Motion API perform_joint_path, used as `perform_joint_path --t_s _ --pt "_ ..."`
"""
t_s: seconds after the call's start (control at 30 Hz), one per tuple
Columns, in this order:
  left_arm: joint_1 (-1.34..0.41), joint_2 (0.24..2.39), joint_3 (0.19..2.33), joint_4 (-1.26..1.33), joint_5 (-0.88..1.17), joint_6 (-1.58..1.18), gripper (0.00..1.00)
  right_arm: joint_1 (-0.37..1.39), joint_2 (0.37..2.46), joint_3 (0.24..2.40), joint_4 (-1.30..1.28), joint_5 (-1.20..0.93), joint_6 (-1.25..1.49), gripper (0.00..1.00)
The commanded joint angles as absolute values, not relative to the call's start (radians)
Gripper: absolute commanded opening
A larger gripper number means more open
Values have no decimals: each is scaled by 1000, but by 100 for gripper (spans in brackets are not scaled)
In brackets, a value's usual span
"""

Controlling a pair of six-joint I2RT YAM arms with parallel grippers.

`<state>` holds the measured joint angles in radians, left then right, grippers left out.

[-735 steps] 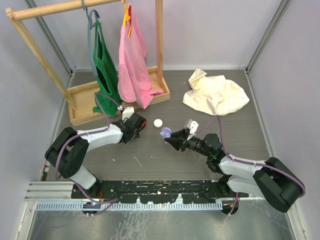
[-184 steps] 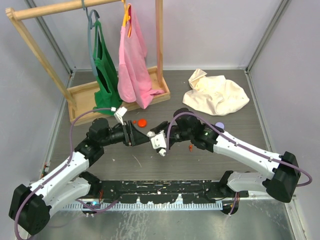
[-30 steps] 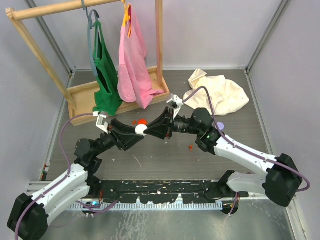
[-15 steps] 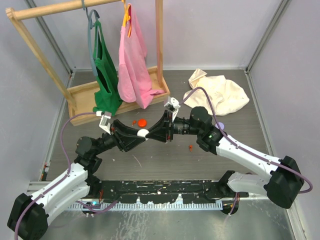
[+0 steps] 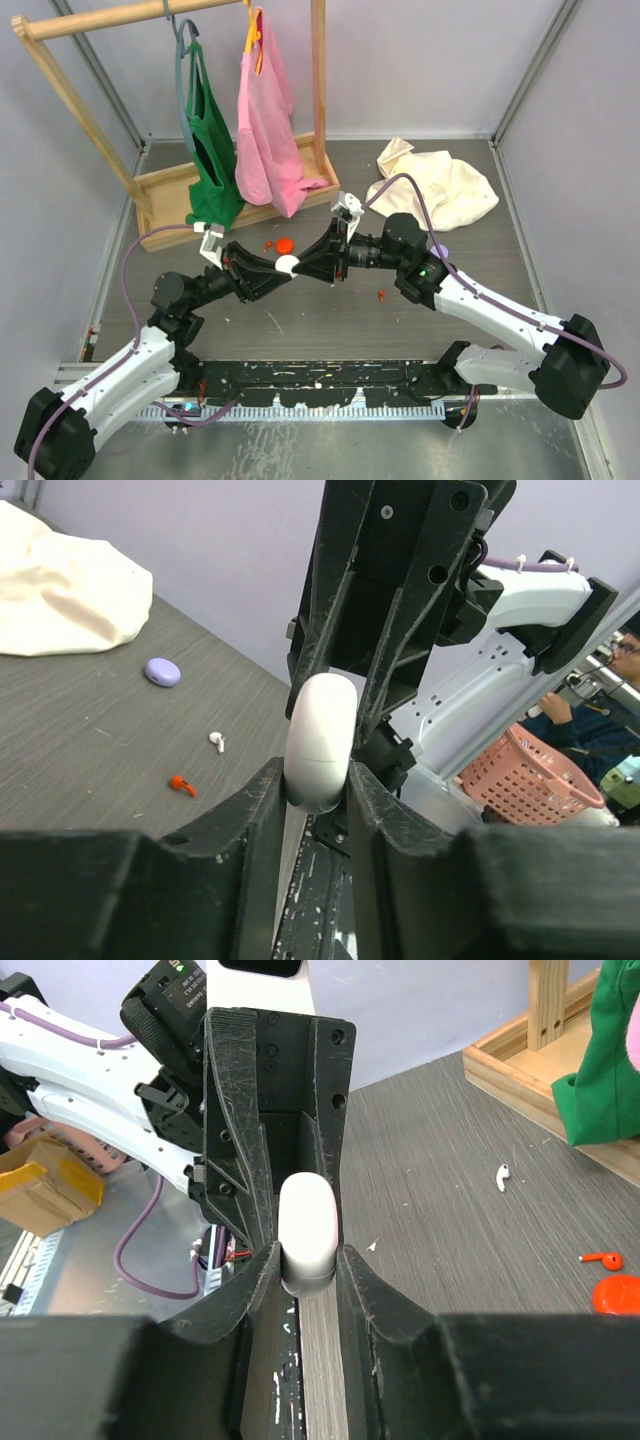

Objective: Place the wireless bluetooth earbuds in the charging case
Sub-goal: Pick up the charging case at the center of the board.

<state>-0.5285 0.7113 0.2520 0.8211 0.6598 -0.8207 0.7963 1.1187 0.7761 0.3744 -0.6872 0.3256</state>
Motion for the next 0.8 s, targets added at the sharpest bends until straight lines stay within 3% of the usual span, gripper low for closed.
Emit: perform_joint_path --t_s 0.0,0.1,0.2,0.3,0.43,0.53,0.77 --pt "-531 707 295 853 665 -796 24 795 1088 802 448 -696 337 1" --pt "-531 709 292 854 667 -775 11 795 1089 800 443 -706 336 10" --pt "-531 709 286 849 673 -735 1 796 1080 801 423 -694 322 30" --pt "-531 711 282 831 679 -675 0 795 1073 812 392 -682 300 47" --pt "-532 732 282 832 713 -598 0 796 1079 831 349 -673 269 61" --pt "-536 739 285 844 727 -559 0 795 1084 834 333 -665 253 65" --pt "-545 735 296 848 764 -525 0 795 1108 836 319 -644 226 66"
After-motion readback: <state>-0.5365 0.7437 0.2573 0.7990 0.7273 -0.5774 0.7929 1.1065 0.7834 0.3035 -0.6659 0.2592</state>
